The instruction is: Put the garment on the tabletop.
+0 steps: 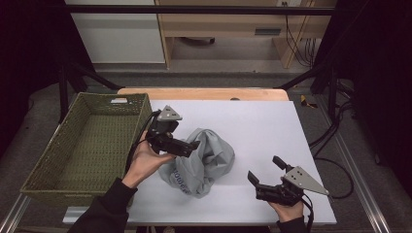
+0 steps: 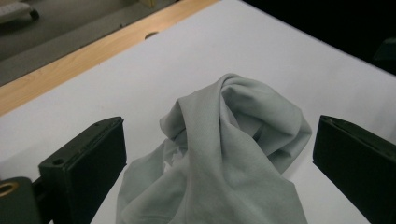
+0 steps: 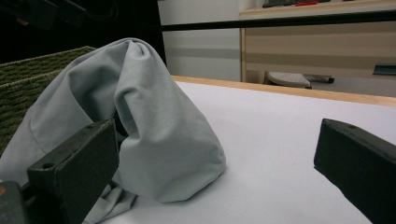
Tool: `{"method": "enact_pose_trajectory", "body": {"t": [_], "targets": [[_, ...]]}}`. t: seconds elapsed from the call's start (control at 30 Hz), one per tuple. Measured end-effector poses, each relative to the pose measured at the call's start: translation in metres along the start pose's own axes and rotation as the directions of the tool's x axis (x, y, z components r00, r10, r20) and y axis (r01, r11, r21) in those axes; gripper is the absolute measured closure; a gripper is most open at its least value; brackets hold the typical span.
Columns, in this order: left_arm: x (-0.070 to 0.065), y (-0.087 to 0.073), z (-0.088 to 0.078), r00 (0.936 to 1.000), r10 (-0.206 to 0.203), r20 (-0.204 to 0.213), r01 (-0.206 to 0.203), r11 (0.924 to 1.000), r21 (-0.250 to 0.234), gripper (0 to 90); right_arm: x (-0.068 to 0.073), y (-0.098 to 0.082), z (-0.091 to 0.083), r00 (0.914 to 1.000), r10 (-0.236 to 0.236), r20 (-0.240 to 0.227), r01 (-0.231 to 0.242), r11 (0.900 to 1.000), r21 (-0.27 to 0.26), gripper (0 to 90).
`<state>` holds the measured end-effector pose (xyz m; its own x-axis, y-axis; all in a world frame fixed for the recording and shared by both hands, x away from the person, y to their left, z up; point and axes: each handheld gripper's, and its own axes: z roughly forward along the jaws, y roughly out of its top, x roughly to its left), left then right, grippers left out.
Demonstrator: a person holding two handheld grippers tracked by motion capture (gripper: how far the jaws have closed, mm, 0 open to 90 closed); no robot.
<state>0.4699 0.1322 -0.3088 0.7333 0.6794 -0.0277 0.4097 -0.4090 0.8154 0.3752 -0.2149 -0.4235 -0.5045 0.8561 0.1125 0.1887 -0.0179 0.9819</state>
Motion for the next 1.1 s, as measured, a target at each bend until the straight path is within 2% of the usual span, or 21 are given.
{"method": "enact_pose_trajectory", "body": {"t": [0.13, 0.23, 0.4, 0.57, 0.87, 0.9, 1.1], "targets": [[-0.002, -0.016, -0.007, 0.9998, 0.003, -0.019, -0.005, 0.9979, -0.065, 2.3, -0.001, 0.0, -0.001, 1.0, -0.004, -0.002, 0.004, 1.0, 0.004, 0.4], [-0.005, -0.027, -0.013, 0.9997, -0.002, -0.023, -0.001, 0.9932, -0.116, 2.2, -0.001, 0.0, 0.0, 1.0, -0.006, 0.002, 0.006, 1.0, 0.002, 0.4], [-0.008, -0.05, -0.02, 0.9999, -0.016, -0.004, 0.015, 0.9807, -0.195, 2.9, -0.001, 0.0, -0.001, 1.0, -0.009, 0.001, 0.009, 1.0, 0.002, 0.4], [-0.008, -0.07, -0.024, 0.9992, -0.023, -0.033, 0.014, 0.9679, -0.251, 3.1, 0.0, 0.0, 0.0, 1.0, -0.004, 0.002, 0.004, 1.0, 0.001, 0.4], [-0.009, -0.102, -0.038, 0.9982, -0.05, -0.032, 0.039, 0.9559, -0.291, 3.2, 0.0, -0.001, -0.001, 1.0, -0.01, -0.002, 0.01, 1.0, -0.003, 0.4], [-0.009, -0.105, -0.04, 0.9978, -0.053, -0.04, 0.038, 0.954, -0.297, 3.2, 0.0, -0.001, -0.001, 1.0, -0.006, -0.005, 0.006, 1.0, 0.002, 0.4], [-0.005, -0.119, -0.051, 0.997, -0.072, -0.028, 0.058, 0.9389, -0.339, 3.0, 0.0, -0.001, -0.002, 0.9999, -0.01, -0.003, 0.01, 1.0, -0.002, 0.4]]}}
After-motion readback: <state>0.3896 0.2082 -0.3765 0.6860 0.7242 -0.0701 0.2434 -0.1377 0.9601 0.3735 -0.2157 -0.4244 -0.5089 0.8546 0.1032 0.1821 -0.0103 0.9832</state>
